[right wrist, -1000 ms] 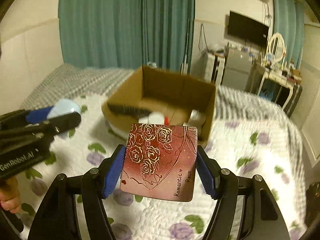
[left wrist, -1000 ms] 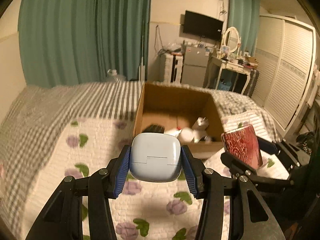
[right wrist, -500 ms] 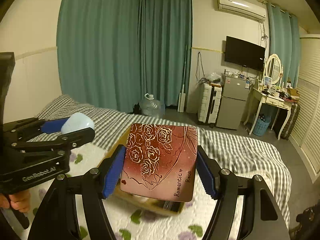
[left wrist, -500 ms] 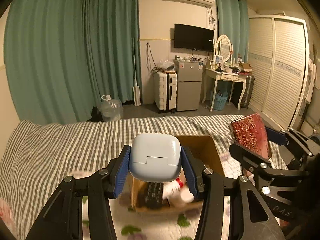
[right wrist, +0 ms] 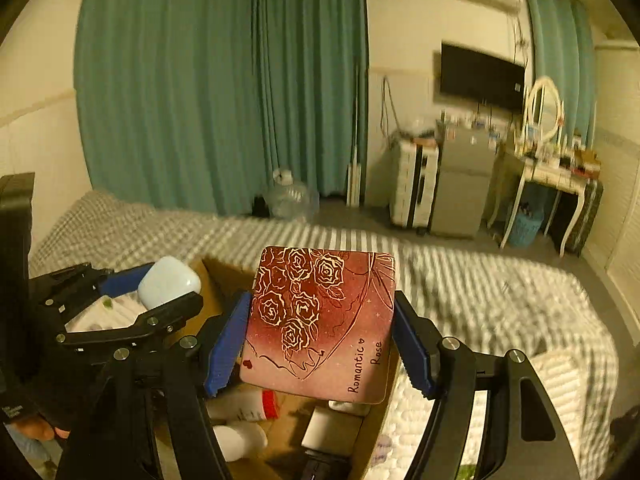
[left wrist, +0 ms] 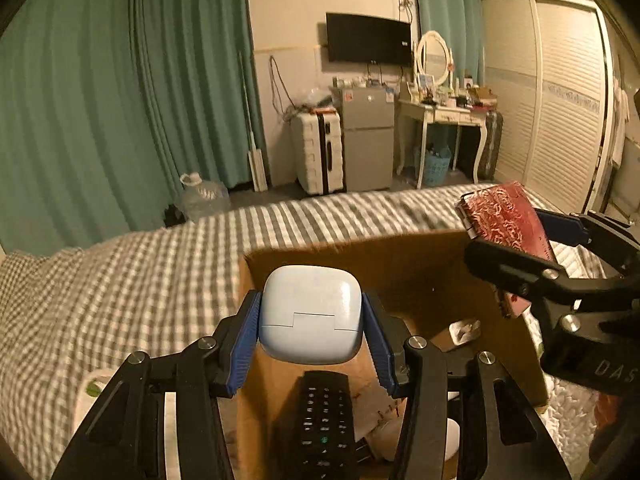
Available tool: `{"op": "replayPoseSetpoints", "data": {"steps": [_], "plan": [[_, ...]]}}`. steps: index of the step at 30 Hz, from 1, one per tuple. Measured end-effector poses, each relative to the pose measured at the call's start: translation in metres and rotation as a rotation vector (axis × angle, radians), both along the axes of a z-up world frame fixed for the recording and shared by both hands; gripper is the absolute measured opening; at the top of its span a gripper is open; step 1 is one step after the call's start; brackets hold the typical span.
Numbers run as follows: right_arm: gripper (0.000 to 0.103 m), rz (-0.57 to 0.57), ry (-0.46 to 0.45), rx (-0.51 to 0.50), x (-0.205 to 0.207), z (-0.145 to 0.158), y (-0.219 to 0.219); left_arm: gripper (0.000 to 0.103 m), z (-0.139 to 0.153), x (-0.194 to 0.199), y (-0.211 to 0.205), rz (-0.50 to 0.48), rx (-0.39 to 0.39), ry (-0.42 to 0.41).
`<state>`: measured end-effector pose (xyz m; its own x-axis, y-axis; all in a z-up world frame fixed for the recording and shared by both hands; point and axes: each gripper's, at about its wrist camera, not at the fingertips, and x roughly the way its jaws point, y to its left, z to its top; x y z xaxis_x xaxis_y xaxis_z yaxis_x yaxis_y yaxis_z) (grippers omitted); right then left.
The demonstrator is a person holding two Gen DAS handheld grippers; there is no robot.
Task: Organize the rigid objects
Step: 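Carry the earbud case and pink card over the box with both tools, then open both tools to drop the case and card into the box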
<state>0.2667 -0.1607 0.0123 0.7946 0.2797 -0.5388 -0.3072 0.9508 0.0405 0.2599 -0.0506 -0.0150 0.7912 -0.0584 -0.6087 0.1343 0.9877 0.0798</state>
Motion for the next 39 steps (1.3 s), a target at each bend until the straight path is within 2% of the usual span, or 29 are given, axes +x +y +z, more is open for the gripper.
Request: {"op": "replayPoseSetpoints", "data": {"steps": [3,14,17,21,36,39], "plan": [[0.069,-0.007,0.034,-0.016,0.008,-0.013,0.0,0.051,-0.01,0.003,-0.001,-0.01,-0.006,0.032],[0.069,-0.021,0.03,-0.027,0.007,-0.014,-0.001,0.053,-0.021,0.009,0.007,0.023,-0.049,0.086],[0.069,-0.024,0.037,-0.027,0.01,-0.017,-0.002,0.06,-0.017,0.005,0.003,0.022,-0.022,0.05],[0.069,-0.033,0.054,-0.026,0.016,-0.022,-0.003,0.061,-0.008,0.001,0.003,0.006,-0.023,0.02],[0.07,-0.058,0.106,-0.024,0.042,-0.041,-0.004,0.062,0.008,-0.01,0.016,0.057,0.0,-0.048],[0.077,-0.071,0.097,-0.03,0.041,-0.038,-0.006,0.063,0.009,-0.008,0.016,0.07,-0.006,-0.043]]}}
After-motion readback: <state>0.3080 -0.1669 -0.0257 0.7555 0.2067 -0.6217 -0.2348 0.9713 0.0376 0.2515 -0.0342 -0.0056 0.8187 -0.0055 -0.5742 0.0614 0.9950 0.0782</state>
